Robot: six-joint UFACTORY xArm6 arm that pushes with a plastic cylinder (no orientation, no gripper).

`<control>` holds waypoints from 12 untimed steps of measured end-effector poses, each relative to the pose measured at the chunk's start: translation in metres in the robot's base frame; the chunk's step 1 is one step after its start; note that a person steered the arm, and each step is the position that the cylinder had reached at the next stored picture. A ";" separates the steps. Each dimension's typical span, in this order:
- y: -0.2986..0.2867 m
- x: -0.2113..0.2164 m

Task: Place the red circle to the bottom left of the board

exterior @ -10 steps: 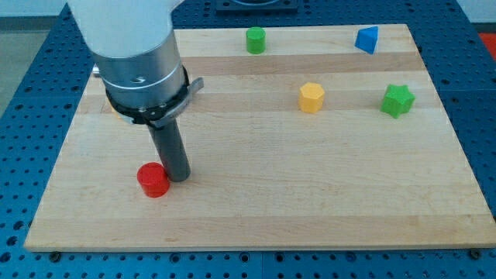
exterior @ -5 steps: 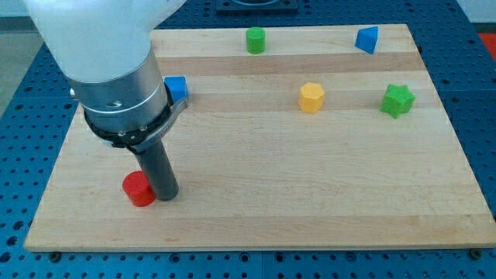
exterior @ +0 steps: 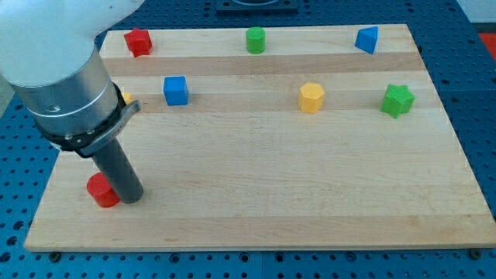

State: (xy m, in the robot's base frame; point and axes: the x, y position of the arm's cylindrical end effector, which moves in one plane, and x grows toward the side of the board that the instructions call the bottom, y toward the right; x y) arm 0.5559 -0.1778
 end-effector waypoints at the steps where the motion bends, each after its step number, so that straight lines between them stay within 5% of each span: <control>1: -0.008 0.000; 10: -0.028 -0.007; 12: -0.019 0.030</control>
State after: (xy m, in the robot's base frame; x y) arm 0.5863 -0.1963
